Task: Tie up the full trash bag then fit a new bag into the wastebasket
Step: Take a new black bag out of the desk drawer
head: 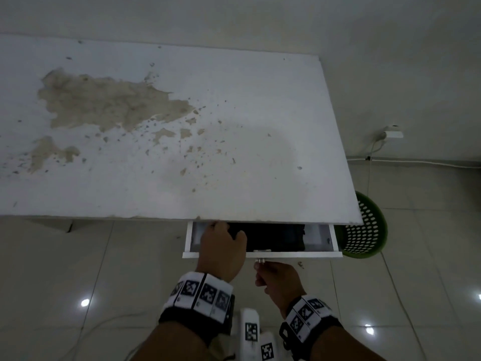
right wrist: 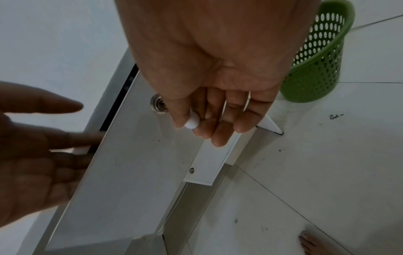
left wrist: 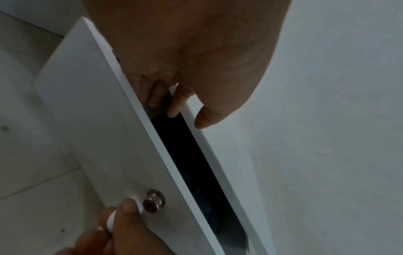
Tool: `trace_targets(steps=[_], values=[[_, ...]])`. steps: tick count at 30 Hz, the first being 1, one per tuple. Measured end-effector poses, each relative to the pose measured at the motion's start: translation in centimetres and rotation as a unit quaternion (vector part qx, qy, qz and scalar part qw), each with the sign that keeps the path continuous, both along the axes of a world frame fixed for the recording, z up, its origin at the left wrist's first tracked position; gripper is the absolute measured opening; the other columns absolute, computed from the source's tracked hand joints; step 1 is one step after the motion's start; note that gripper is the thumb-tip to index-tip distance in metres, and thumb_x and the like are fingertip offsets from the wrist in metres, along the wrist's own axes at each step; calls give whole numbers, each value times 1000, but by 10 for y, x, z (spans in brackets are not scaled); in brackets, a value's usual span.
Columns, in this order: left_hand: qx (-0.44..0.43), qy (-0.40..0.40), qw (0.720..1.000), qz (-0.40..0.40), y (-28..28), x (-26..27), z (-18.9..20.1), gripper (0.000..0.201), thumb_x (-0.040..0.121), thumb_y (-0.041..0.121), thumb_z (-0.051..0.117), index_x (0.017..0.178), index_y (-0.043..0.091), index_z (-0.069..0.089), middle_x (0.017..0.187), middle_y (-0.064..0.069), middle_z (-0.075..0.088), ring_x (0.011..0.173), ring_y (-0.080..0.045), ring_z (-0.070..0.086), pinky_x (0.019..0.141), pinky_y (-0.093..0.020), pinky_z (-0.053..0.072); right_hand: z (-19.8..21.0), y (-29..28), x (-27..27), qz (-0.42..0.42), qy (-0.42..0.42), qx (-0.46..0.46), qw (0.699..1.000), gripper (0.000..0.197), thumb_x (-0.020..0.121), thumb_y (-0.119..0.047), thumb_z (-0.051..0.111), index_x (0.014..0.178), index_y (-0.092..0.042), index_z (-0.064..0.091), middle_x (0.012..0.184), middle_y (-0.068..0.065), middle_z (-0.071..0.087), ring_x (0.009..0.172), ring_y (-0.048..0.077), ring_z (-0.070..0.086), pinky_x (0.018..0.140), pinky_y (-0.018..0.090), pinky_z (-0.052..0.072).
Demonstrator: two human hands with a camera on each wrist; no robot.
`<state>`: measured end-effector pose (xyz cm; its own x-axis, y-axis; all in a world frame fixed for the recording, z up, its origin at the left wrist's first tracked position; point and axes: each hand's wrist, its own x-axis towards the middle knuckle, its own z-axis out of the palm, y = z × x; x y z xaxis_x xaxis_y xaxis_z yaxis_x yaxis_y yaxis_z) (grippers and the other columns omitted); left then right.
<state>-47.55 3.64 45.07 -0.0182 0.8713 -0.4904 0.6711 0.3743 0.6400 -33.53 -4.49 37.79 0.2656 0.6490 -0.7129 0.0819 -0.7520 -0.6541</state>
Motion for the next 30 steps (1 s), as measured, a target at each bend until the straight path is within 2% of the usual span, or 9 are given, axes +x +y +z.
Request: trace_targets(steps=[3,7,10,14,19,23,26,28,30], values=[[-64,49,996,33,7,-1,-13,71,70,55,44,114,1,58,113,-16,64,101,-37,62,86,-49,55,-1,-3,5,5,18,-25,1000,36,87,-30,69,55,-13,65,63,5,70,68,21,64,65,32,47],[-87,26,995,27,11,3,-14,44,76,44,56,99,7,61,84,-8,69,74,-26,68,67,-33,58,-1,-7,6,29,17,-26,999,32,87,-28,68,58,-13,66,64,4,70,69,21,64,68,33,47],[-76,29,996,40,11,6,-19,46,74,44,63,101,6,59,94,-9,69,80,-28,68,70,-34,58,-3,-12,3,59,20,-9,998,31,89,-26,66,61,-12,66,67,6,70,72,26,66,72,36,49],[-59,-12,996,59,10,5,-33,68,72,44,76,120,0,58,102,-10,70,88,-27,69,68,-27,52,-8,-19,-1,59,26,8,998,29,89,-25,66,67,-8,68,76,13,75,77,30,70,74,35,51],[-63,-13,998,21,8,2,-44,53,78,39,79,110,0,61,82,0,66,72,-16,61,60,-20,44,-13,-23,-6,61,18,9,998,27,91,-25,63,79,-2,73,88,19,76,88,35,71,82,43,55],[-58,-41,997,-29,5,5,-38,25,84,31,73,89,6,71,88,-8,71,87,-25,68,71,-28,51,-18,-24,-9,23,24,2,999,24,90,-21,65,74,-4,71,81,17,75,80,28,70,74,35,52],[-47,-104,993,-12,-4,5,-21,23,87,18,66,92,-4,71,94,-18,74,81,-24,66,73,-30,52,-23,-26,-10,6,26,-10,1000,26,87,-26,67,69,-9,71,80,14,76,80,26,70,76,36,51],[-41,-125,991,-21,-10,2,-10,26,85,23,62,88,-2,68,93,-22,72,80,-31,68,69,-31,52,-23,-28,-12,-3,24,-9,1000,27,87,-27,67,67,-9,70,78,13,76,79,25,71,76,36,50],[-33,-144,988,-44,-15,-4,5,31,76,34,59,79,3,63,89,-23,70,83,-38,69,76,-46,60,-25,-31,-15,-8,11,4,1000,30,89,-27,66,68,-6,70,76,10,76,81,27,72,76,37,52]])
